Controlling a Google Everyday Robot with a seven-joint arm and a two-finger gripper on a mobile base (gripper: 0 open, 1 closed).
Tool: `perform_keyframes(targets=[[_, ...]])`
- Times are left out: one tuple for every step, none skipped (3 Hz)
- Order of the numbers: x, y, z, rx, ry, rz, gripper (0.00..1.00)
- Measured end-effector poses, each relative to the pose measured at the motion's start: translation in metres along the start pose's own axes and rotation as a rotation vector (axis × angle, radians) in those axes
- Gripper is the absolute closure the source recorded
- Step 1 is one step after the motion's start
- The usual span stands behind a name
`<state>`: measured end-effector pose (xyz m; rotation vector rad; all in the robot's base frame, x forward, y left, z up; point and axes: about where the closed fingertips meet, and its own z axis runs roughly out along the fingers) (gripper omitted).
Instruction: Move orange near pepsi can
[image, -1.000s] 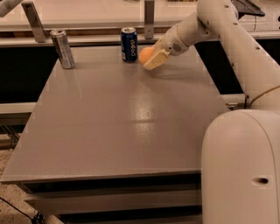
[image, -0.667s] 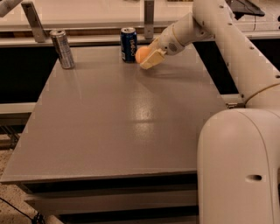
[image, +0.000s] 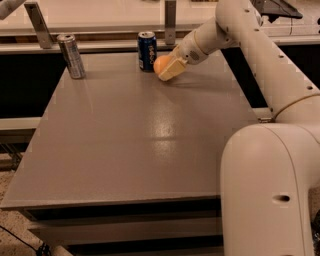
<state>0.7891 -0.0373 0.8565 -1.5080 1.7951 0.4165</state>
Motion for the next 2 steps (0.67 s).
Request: perform_keyframes(targets=[[0.0045,-0.0029,-0.0024,0.01,0.004,0.003,0.0],[0.0045,-0.0028,-0.0023,0.009,0.004,0.003,0.0]])
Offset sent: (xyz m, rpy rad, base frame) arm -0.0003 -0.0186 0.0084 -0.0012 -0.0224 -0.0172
